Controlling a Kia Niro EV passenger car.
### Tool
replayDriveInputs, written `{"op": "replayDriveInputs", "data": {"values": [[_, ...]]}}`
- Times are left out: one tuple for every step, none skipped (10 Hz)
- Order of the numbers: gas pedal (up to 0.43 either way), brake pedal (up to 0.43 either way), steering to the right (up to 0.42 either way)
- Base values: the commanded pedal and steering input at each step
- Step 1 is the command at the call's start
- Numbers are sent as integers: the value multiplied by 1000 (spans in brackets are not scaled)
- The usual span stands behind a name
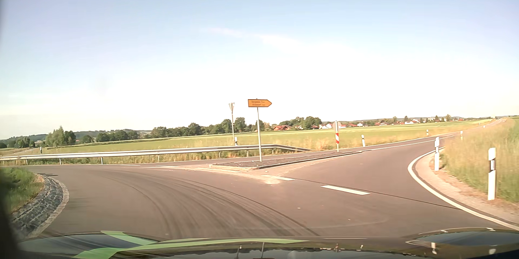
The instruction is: Follow the waypoints while adhering to traffic rules and regulations
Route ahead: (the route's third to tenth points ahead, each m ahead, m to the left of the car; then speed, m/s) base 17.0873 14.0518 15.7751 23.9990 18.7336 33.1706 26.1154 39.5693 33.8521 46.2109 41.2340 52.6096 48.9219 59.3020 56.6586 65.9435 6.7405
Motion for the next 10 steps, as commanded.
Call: {"op": "replayDriveInputs", "data": {"values": [[130, 0, -285], [130, 0, -287], [130, 0, -290], [130, 0, -296], [130, 0, -300], [130, 0, -302], [130, 0, -302], [130, 0, -302], [130, 0, -302], [138, 0, -302]]}}
